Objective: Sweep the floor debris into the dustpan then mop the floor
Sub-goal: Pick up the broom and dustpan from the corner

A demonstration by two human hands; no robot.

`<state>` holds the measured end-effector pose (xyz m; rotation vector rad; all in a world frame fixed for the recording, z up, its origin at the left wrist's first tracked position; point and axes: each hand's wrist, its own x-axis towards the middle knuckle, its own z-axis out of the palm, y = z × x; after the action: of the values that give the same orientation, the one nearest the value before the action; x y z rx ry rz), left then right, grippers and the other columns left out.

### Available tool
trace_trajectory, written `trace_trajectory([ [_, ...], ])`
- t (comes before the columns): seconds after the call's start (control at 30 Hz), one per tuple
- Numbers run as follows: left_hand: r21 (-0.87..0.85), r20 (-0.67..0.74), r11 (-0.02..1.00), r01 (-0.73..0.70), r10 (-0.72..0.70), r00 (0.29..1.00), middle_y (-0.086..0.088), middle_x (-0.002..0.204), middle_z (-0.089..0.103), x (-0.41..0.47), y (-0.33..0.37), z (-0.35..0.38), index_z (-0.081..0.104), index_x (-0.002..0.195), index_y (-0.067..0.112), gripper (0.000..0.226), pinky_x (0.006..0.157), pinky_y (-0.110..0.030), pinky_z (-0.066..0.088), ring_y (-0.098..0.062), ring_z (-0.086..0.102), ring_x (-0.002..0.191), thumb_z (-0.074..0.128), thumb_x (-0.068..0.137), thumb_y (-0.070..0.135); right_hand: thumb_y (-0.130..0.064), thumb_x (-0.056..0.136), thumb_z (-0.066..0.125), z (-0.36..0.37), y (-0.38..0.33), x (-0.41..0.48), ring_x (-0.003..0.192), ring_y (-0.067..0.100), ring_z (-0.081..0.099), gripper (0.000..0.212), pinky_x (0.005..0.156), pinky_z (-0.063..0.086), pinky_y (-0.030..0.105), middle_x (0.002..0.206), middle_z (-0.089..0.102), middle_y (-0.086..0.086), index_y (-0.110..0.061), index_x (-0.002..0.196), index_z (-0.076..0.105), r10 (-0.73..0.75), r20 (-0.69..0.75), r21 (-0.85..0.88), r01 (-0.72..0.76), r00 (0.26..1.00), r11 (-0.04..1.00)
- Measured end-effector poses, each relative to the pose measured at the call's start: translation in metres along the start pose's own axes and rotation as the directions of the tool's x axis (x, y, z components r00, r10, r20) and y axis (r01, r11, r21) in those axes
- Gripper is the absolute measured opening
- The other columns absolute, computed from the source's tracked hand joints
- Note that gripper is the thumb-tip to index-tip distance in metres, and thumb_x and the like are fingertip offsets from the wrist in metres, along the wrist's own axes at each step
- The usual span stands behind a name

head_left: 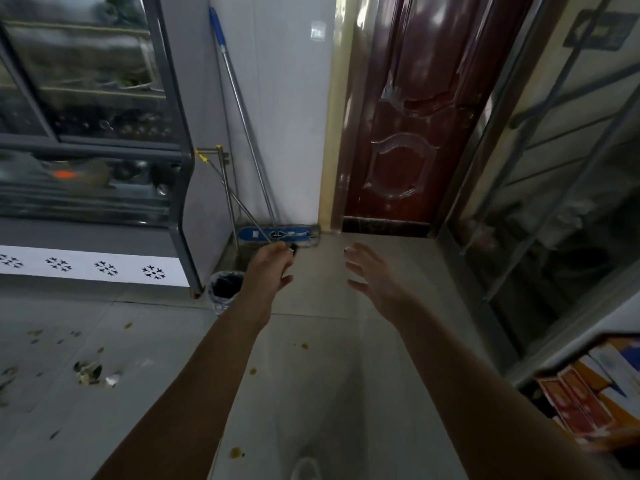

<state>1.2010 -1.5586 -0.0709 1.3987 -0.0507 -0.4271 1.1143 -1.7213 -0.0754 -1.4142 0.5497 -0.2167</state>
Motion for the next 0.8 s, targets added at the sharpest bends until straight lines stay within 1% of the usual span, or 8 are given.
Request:
trace_trajectory([
  [0.07,0.012,0.001,1.000,0.002,-0.002,1.000,-0.007,0.101,0.061,0.038,0.003,0.009,0.060,0.096,0.021,0.011,0.080,-0.032,0.052,-0.018,0.058,0.092,0.056,0.090,0.012,-0.026,0.095,0.052,0.000,-0.008,0.043,0.112,0.015,0.047,0.030,0.090,0.040,0.035,0.106,0.054,-0.013,-0.023,0.125,0.050,0.020,0.009,-0.018,-0.020,1.000,1.000],
  [0.13,0.014,-0.007,1.000,0.022,-0.022,1.000,-0.007,0.098,0.060,0.074,0.008,0.018,0.060,0.107,0.015,0.017,0.085,-0.035,0.051,-0.018,0.058,0.090,0.055,0.091,0.013,-0.027,0.094,0.054,0.000,-0.019,0.081,0.107,0.013,0.049,0.009,0.086,0.042,0.034,0.103,0.054,-0.015,-0.034,0.101,0.055,0.041,0.020,-0.031,-0.040,0.999,0.999],
  [0.17,0.020,-0.010,1.000,0.022,-0.021,1.000,-0.007,0.096,0.060,0.091,0.012,0.023,0.059,0.112,0.013,0.021,0.083,-0.034,0.051,-0.018,0.058,0.087,0.054,0.091,0.014,-0.028,0.094,0.054,0.000,-0.026,0.100,0.105,0.012,0.050,0.009,0.085,0.042,0.032,0.103,0.055,-0.015,-0.037,0.094,0.055,0.039,0.028,-0.037,-0.038,0.999,0.999],
  [0.33,0.076,-0.010,0.997,0.005,-0.004,1.000,-0.009,0.111,0.059,0.162,0.038,0.051,0.055,0.118,0.012,0.027,0.074,-0.025,0.048,-0.020,0.058,0.098,0.052,0.093,0.019,-0.029,0.095,0.054,-0.007,-0.051,0.181,0.096,0.003,0.051,0.010,0.080,0.042,0.030,0.103,0.055,-0.016,-0.037,0.090,0.054,0.033,0.047,-0.023,-0.032,0.998,0.999],
  [0.43,0.049,-0.001,0.999,0.005,-0.005,1.000,-0.009,0.115,0.058,0.193,0.047,0.066,0.054,0.116,0.016,0.023,0.080,-0.026,0.048,-0.018,0.057,0.102,0.053,0.093,0.019,-0.028,0.095,0.054,-0.012,-0.060,0.219,0.094,0.001,0.051,0.009,0.082,0.042,0.031,0.102,0.055,-0.015,-0.036,0.090,0.053,0.029,0.043,-0.048,-0.027,0.999,0.998],
  [0.57,0.047,-0.028,0.999,-0.005,0.007,1.000,-0.008,0.117,0.059,0.235,0.050,0.082,0.057,0.107,0.020,0.015,0.085,-0.028,0.050,-0.017,0.058,0.103,0.055,0.092,0.019,-0.023,0.095,0.053,-0.021,-0.070,0.271,0.098,0.013,0.053,0.008,0.081,0.043,0.032,0.105,0.057,-0.006,-0.029,0.099,0.056,0.034,0.009,-0.024,-0.034,0.999,0.999],
  [0.7,0.056,-0.101,0.998,-0.008,0.014,0.995,-0.003,0.107,0.064,0.280,0.051,0.103,0.059,0.093,0.028,0.010,0.097,-0.040,0.047,-0.018,0.060,0.103,0.055,0.092,0.019,-0.024,0.095,0.053,-0.036,-0.082,0.328,0.101,0.014,0.053,0.037,0.084,0.041,0.033,0.117,0.053,0.002,-0.019,0.131,0.046,0.030,0.062,-0.017,-0.029,0.998,0.999],
  [0.8,0.010,-0.162,1.000,-0.018,0.020,0.987,-0.008,0.107,0.065,0.313,0.052,0.126,0.062,0.095,0.023,0.010,0.087,-0.037,0.053,-0.021,0.063,0.099,0.057,0.090,0.017,-0.027,0.094,0.054,-0.048,-0.092,0.375,0.107,0.015,0.051,0.045,0.081,0.042,0.028,0.121,0.052,0.001,-0.018,0.137,0.042,0.050,0.137,-0.057,-0.043,0.989,0.997],
])
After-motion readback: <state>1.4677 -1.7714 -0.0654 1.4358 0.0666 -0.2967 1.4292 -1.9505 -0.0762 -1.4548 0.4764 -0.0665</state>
